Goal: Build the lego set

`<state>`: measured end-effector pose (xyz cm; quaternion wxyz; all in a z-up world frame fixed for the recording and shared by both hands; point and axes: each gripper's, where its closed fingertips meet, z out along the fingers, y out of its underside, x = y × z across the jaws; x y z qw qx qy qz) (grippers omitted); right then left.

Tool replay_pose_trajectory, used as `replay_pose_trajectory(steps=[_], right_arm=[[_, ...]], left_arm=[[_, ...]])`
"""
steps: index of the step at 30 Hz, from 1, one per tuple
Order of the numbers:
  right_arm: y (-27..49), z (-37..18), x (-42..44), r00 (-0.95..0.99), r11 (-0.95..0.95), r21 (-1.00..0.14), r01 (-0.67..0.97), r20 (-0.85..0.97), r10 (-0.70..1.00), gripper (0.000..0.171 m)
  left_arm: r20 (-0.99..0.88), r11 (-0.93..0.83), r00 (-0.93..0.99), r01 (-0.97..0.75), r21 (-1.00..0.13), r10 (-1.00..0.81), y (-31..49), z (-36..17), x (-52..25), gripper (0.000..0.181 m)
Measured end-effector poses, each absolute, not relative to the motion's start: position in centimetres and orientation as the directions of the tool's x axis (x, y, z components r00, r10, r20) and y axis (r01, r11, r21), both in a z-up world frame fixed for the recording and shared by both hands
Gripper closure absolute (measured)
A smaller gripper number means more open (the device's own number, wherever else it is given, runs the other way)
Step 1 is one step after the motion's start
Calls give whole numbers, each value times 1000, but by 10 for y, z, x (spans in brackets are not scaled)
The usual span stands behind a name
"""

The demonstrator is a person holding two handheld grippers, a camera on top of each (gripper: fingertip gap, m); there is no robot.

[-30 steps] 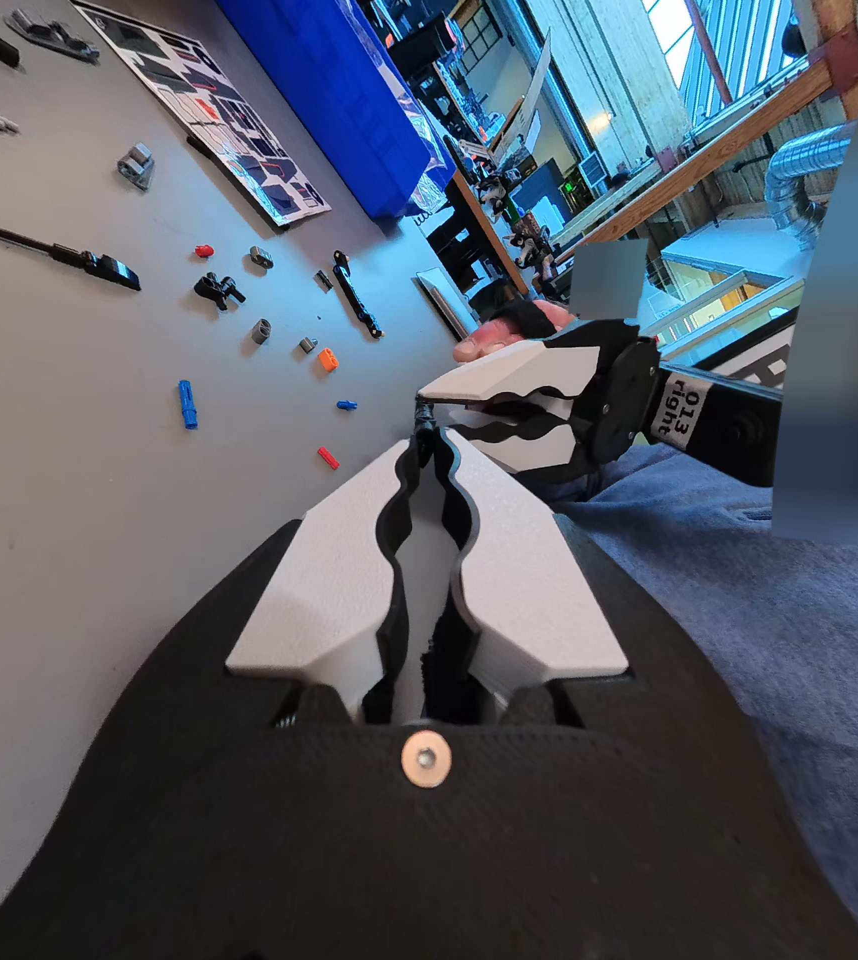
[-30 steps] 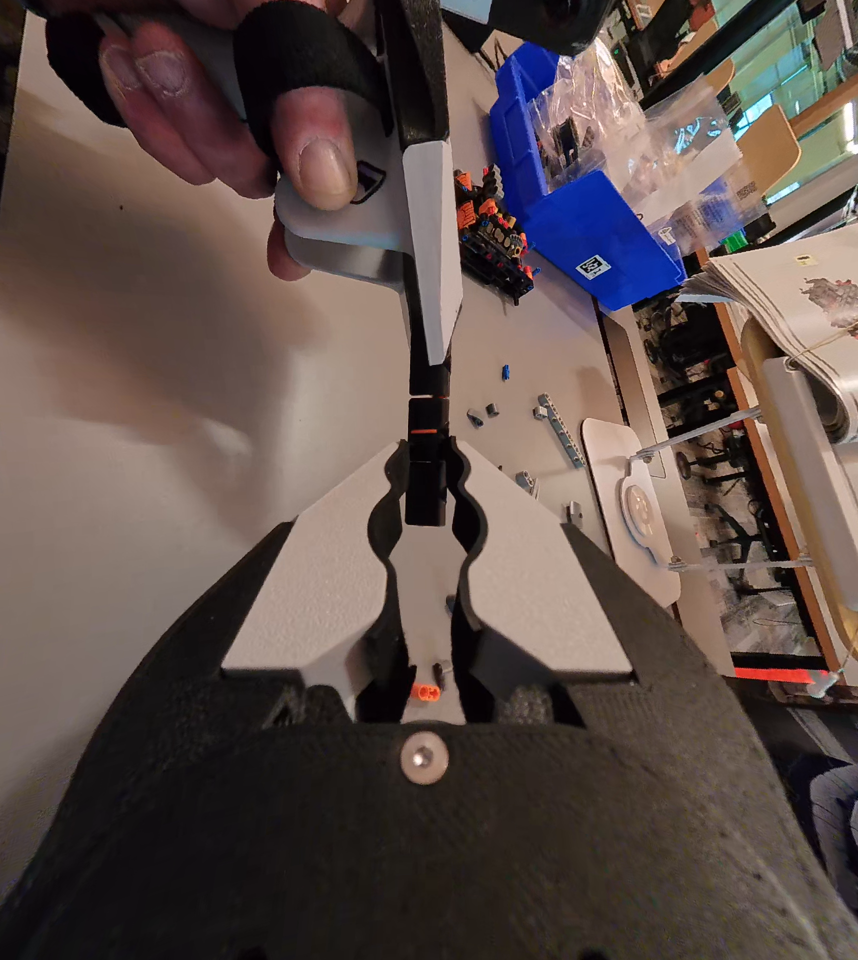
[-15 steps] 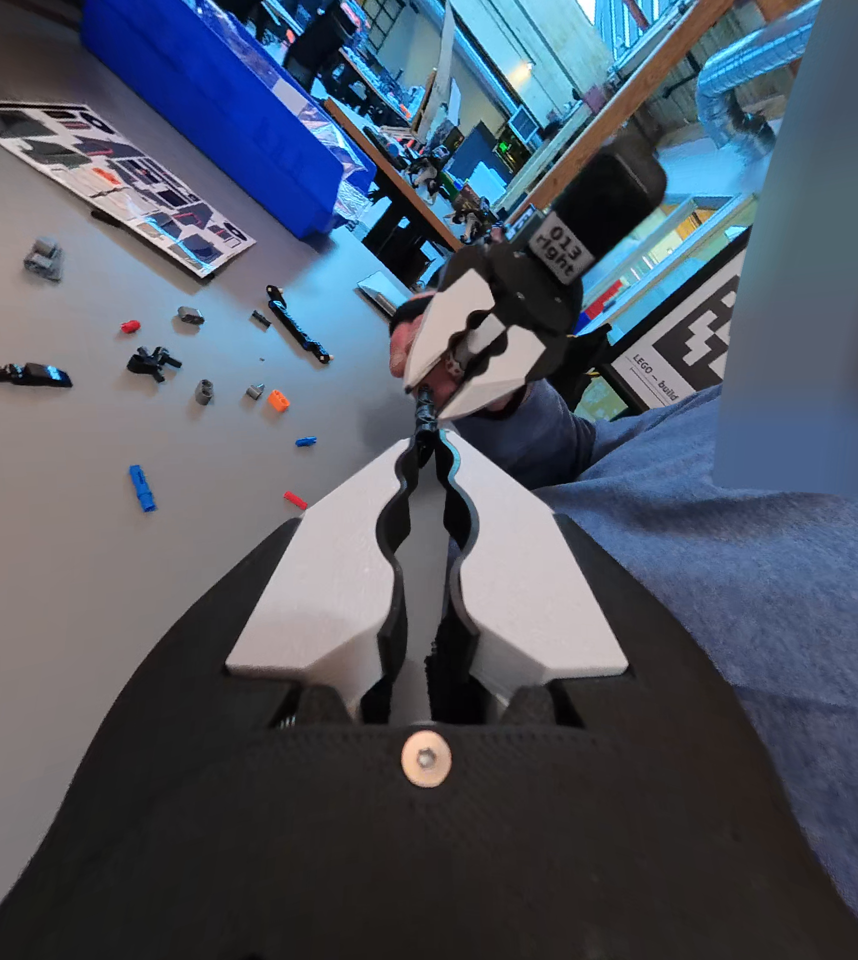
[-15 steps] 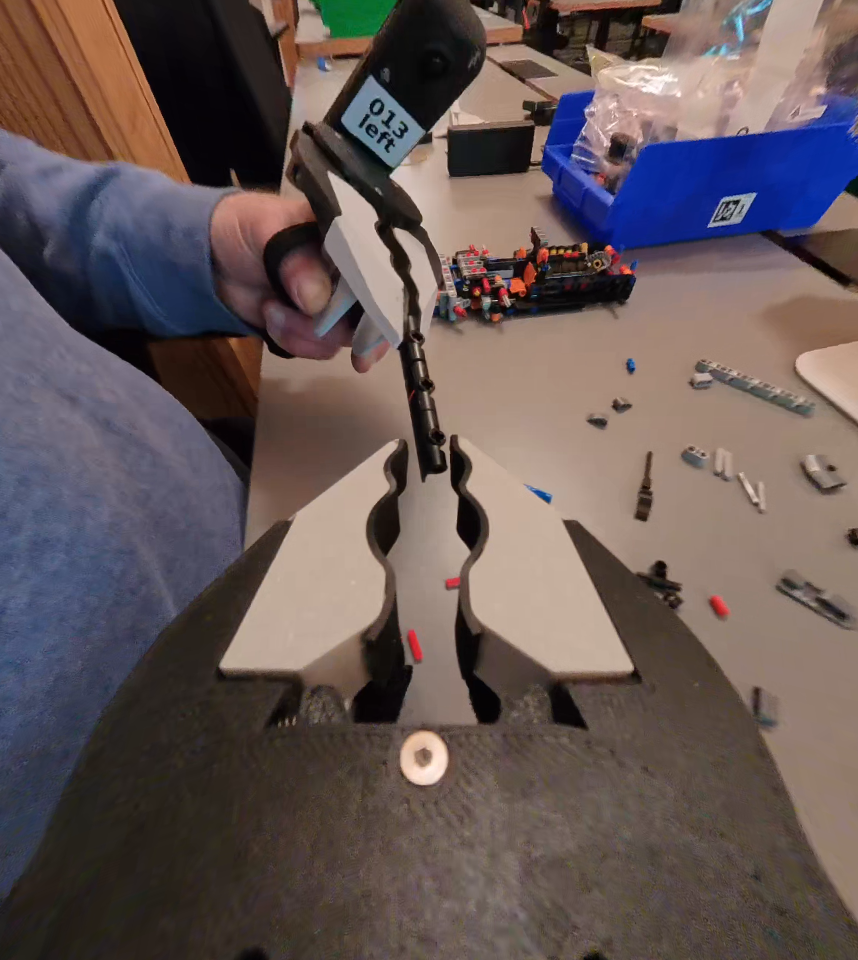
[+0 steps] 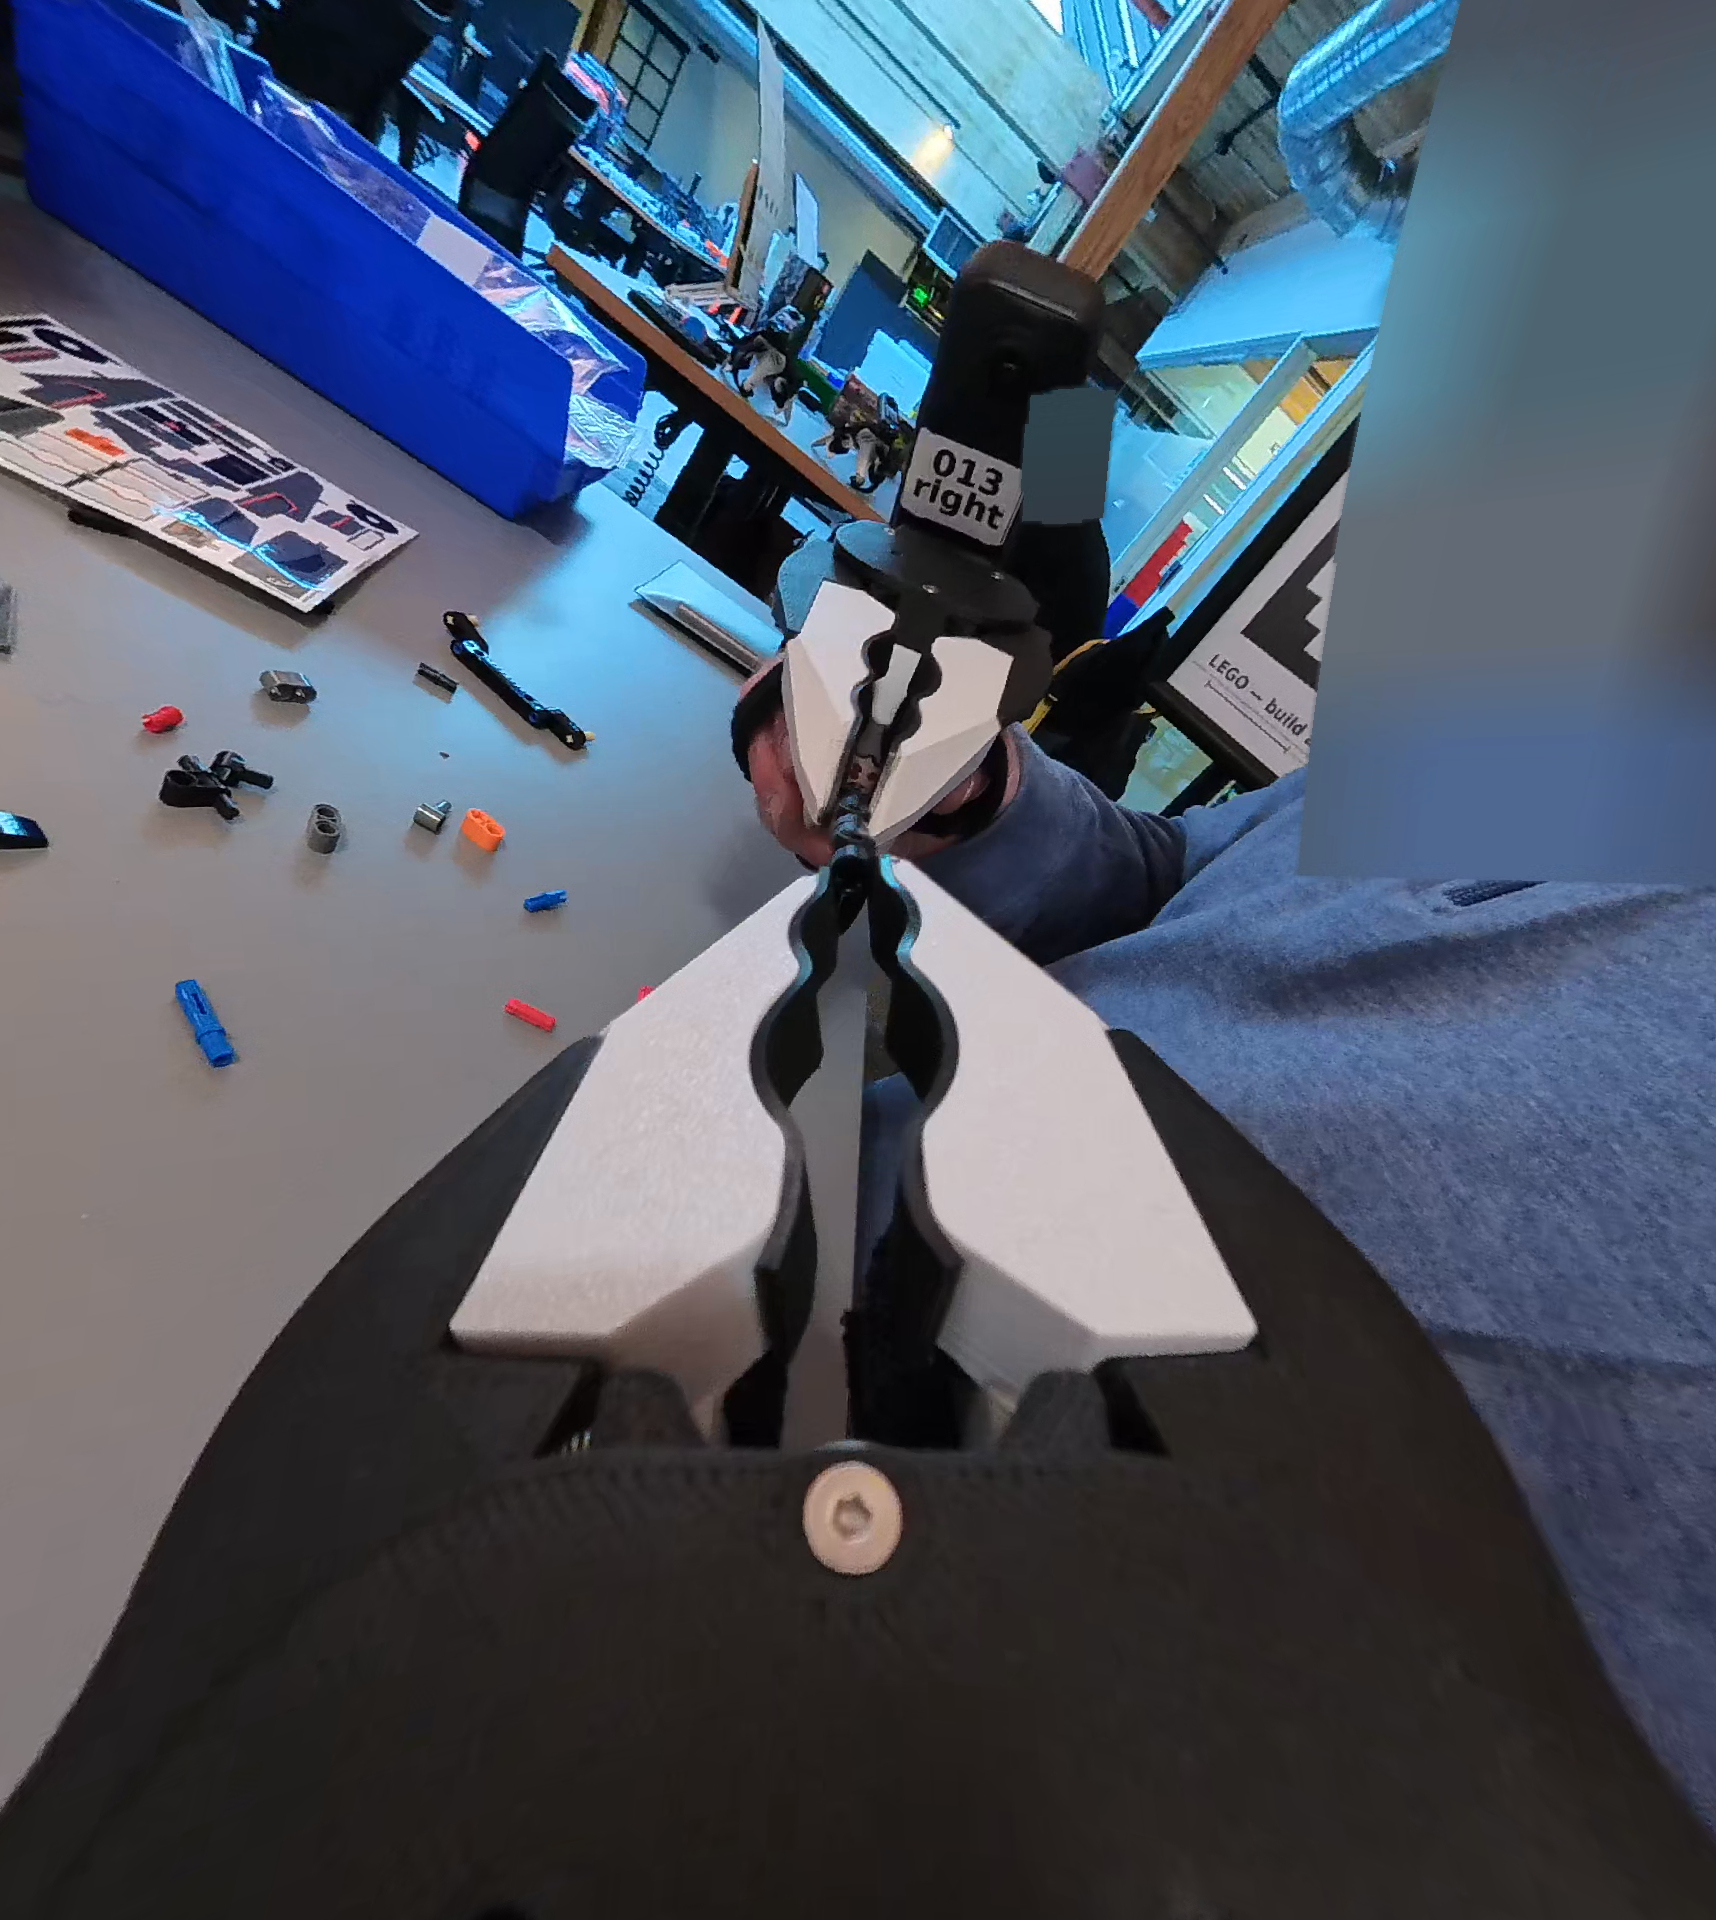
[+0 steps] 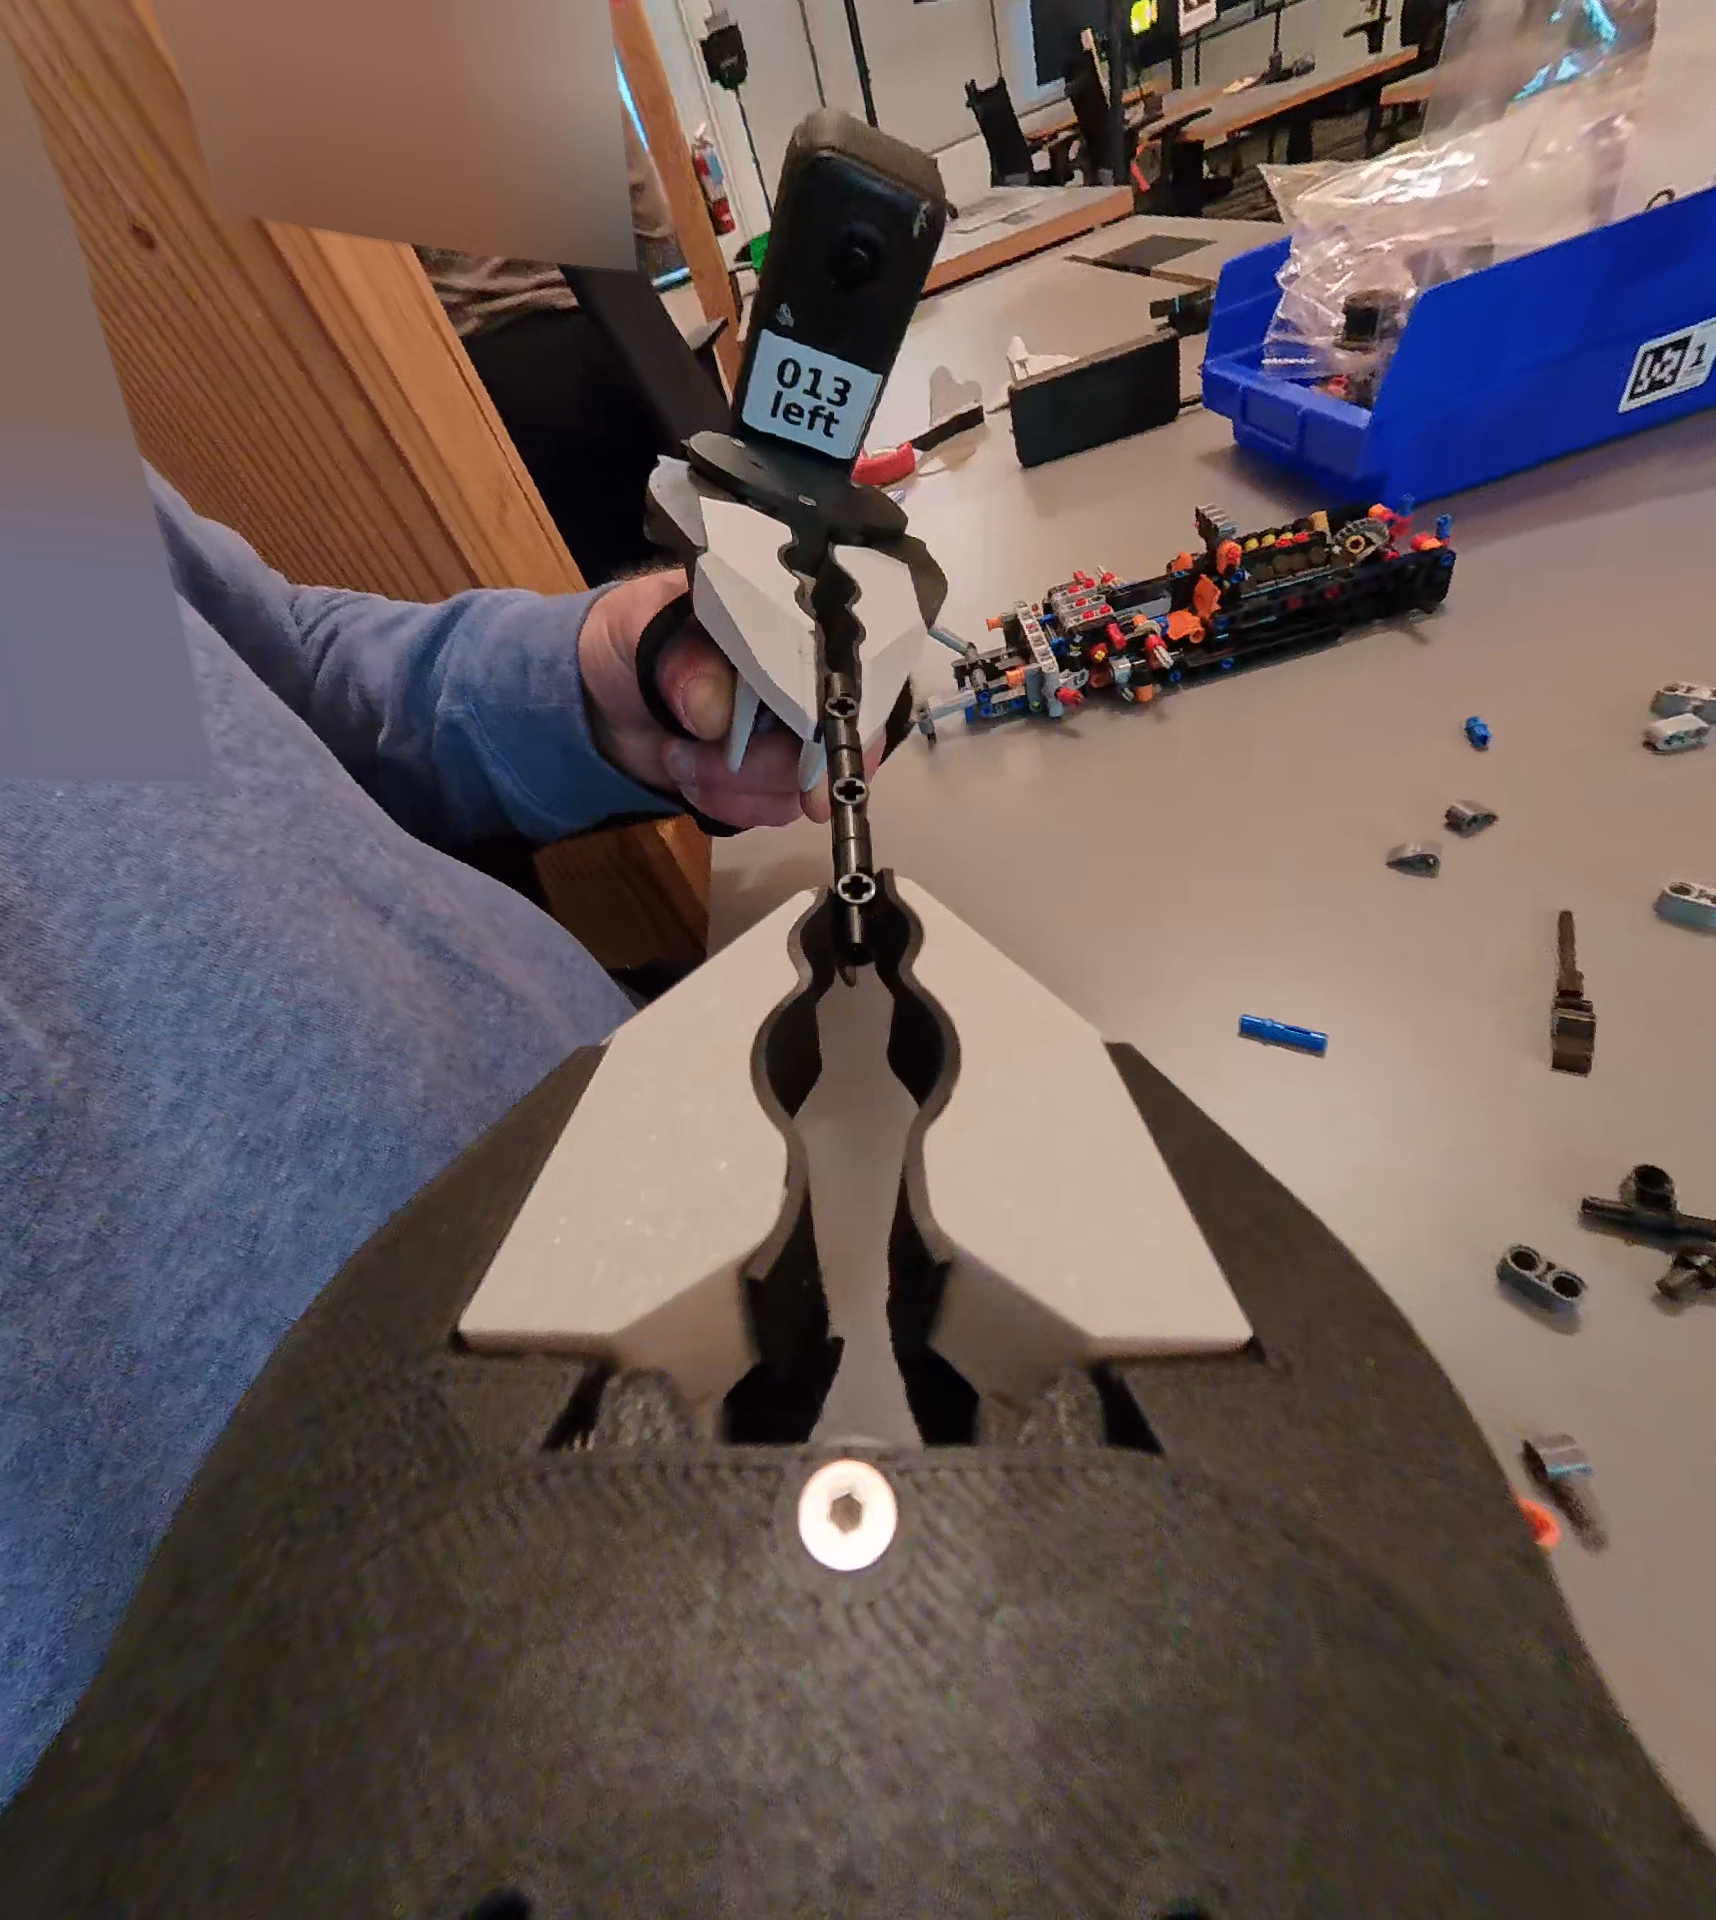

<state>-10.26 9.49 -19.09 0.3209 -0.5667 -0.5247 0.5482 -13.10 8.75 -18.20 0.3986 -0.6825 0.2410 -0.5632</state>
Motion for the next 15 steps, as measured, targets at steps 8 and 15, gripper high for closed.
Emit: replay_pose_trajectory(steps=[8, 15], right_arm=[[85, -187, -106, -173, -253, -937, 243, -298, 939, 168], [77, -184, -109, -188, -264, -926, 271, -319, 929, 169]], left_arm=[[525, -513, 243, 114, -851, -816, 77, -177, -133, 177], [459, -460, 268, 63, -886, -847, 69, -174, -135, 178]])
